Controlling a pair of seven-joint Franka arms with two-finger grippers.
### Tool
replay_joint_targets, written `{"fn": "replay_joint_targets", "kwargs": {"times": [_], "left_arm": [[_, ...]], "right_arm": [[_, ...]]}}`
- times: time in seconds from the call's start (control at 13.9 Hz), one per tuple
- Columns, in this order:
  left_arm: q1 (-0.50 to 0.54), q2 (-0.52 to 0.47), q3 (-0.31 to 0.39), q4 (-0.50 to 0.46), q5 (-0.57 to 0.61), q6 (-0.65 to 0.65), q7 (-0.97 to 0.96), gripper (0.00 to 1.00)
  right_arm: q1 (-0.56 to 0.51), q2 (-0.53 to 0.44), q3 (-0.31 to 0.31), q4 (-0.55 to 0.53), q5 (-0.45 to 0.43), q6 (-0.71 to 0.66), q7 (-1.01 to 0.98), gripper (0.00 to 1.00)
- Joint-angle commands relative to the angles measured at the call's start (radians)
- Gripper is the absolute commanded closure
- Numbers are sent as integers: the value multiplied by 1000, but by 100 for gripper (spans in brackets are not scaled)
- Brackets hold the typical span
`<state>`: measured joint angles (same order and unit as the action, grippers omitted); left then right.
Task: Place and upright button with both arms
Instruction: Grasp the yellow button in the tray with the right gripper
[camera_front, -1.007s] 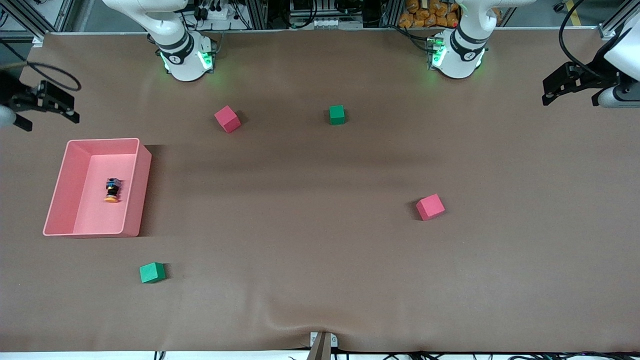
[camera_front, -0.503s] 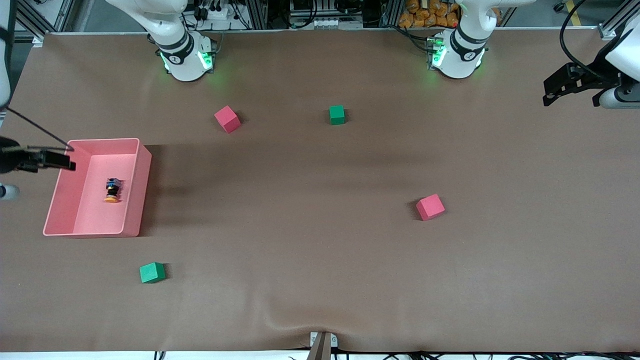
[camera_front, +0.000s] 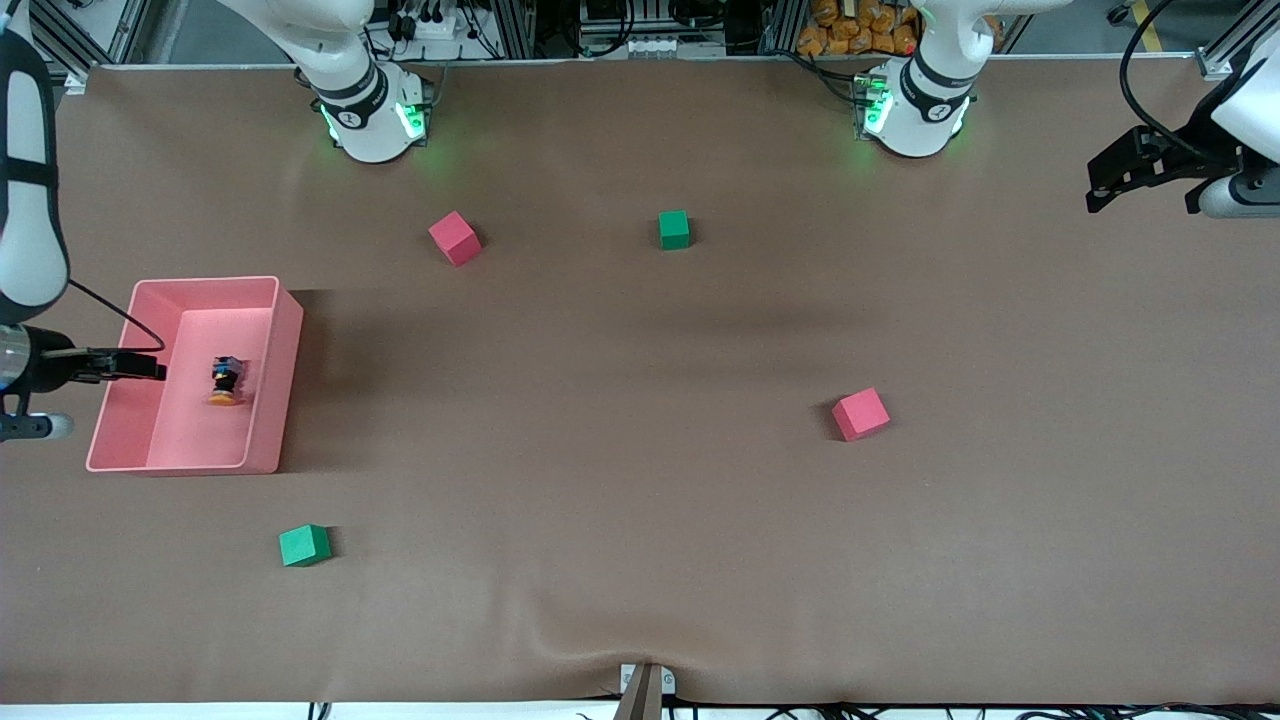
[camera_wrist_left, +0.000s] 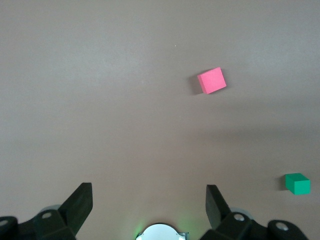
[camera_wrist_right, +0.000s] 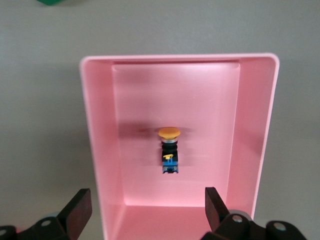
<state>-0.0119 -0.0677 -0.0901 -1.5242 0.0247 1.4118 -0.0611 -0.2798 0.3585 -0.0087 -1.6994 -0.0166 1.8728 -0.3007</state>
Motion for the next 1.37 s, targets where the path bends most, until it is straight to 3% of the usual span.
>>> {"fn": "replay_joint_targets", "kwargs": {"times": [0.0,0.43,0.72,1.08,1.29], "left_arm": [[7,9,-5,21,3,-8,-6,0],[9,17,-5,18,3,-5,-11,0],[13,20,-5,19,4,-7,-9,0],[13,19,-13,12,3,-8,-9,0],[13,13,-13,10,3,-16,-9,0]], "right_arm": [[-22,-16,16,-115,-12,112,-14,0],[-70,100,18,-140,-3,216,-97,0],[-70,126,19,-215,32,330,-84,0],[-70,165,18,-235,57,402,-95,1],[-71,186,18,-233,55,430,-97,27]]}}
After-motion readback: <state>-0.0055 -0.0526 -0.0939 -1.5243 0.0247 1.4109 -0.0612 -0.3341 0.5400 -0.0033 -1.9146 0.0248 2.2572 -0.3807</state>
